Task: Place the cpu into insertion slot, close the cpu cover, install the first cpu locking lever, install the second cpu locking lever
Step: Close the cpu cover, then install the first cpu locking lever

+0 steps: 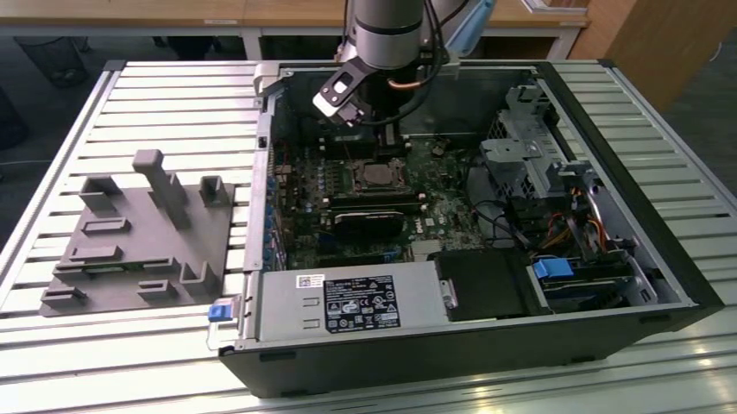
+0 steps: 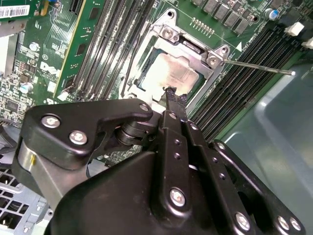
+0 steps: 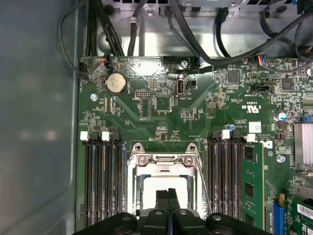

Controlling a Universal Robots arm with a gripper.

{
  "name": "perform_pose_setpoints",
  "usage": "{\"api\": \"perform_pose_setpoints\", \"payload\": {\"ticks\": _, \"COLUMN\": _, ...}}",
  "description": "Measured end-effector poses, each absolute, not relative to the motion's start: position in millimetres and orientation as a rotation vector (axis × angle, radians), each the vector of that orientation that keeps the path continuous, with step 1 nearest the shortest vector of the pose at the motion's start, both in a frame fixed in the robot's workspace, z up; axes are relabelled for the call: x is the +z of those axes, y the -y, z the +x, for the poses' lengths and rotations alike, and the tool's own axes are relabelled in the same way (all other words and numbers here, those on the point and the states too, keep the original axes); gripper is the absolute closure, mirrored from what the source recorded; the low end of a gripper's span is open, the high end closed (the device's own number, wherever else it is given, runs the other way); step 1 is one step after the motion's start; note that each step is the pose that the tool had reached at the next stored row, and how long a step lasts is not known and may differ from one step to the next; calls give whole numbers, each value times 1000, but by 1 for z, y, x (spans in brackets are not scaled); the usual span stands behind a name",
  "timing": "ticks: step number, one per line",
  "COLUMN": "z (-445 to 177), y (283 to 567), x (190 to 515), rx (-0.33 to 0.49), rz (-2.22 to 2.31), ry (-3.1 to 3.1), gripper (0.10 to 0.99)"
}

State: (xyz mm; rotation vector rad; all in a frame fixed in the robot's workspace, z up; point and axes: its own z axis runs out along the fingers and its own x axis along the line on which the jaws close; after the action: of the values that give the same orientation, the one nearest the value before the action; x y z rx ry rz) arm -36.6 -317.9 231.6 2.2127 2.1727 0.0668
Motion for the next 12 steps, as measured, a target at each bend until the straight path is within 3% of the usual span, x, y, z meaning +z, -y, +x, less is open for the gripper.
{"api": "perform_pose_setpoints", "payload": {"ticks": 12, "z": -39, "y": 318, "x": 232, "rx": 67, "rz": 2213, "ry": -2173, "gripper": 980}}
